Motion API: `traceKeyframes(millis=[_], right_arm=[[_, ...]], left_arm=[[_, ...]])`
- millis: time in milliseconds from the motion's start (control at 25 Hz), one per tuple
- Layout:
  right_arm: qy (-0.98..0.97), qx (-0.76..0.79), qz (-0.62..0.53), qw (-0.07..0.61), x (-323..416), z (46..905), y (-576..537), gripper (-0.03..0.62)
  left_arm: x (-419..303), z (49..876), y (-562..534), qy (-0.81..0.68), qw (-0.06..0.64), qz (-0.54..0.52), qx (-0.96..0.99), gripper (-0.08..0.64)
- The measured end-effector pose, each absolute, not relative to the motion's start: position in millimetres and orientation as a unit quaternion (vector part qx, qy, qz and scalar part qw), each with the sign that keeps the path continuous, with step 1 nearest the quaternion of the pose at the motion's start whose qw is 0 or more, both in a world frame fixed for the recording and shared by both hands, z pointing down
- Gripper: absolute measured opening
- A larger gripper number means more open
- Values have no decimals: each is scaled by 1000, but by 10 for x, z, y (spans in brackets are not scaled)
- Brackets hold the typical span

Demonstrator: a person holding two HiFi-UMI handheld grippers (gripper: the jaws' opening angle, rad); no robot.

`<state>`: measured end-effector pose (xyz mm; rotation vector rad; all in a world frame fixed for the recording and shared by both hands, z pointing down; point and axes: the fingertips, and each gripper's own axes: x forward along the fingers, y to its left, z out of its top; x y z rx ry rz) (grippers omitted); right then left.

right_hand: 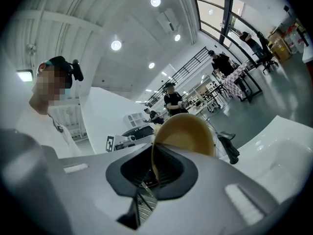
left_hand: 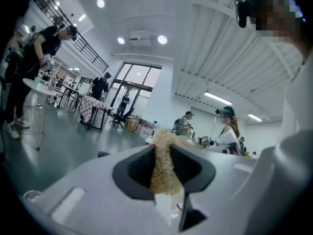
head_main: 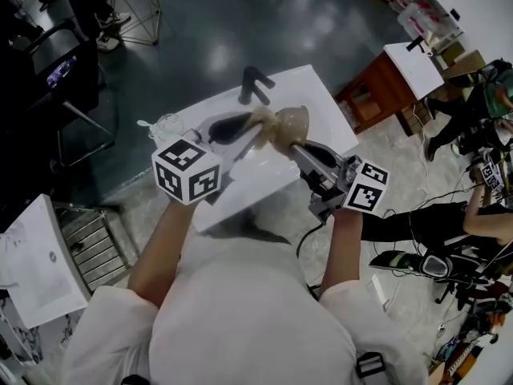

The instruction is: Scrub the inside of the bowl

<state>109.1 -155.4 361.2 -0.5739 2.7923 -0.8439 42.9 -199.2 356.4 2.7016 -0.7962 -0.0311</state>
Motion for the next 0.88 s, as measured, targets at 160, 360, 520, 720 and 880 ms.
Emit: traceKeyframes(millis=[160, 360, 520, 720, 880], right_arm=[[937, -176, -286, 94, 1061, 3554, -1502, 23], [938, -173, -284, 96, 1021, 3529, -1473, 25], [937, -182, -282, 95, 1043, 3531, -1484, 26], [929, -212, -292, 86, 1096, 3652, -1580, 24], [927, -220, -298, 63, 1073, 3767, -1576, 18]], left_arm=[[414, 3532, -2082, -298, 160, -25, 941, 97], [399, 3702, -2105, -306, 147, 18, 940, 97], [453, 3895, -1987, -274, 159, 61, 947, 97], [435, 3865, -1874, -229, 206, 24, 951, 97], [392, 3789, -1865, -234, 213, 7, 949, 97]])
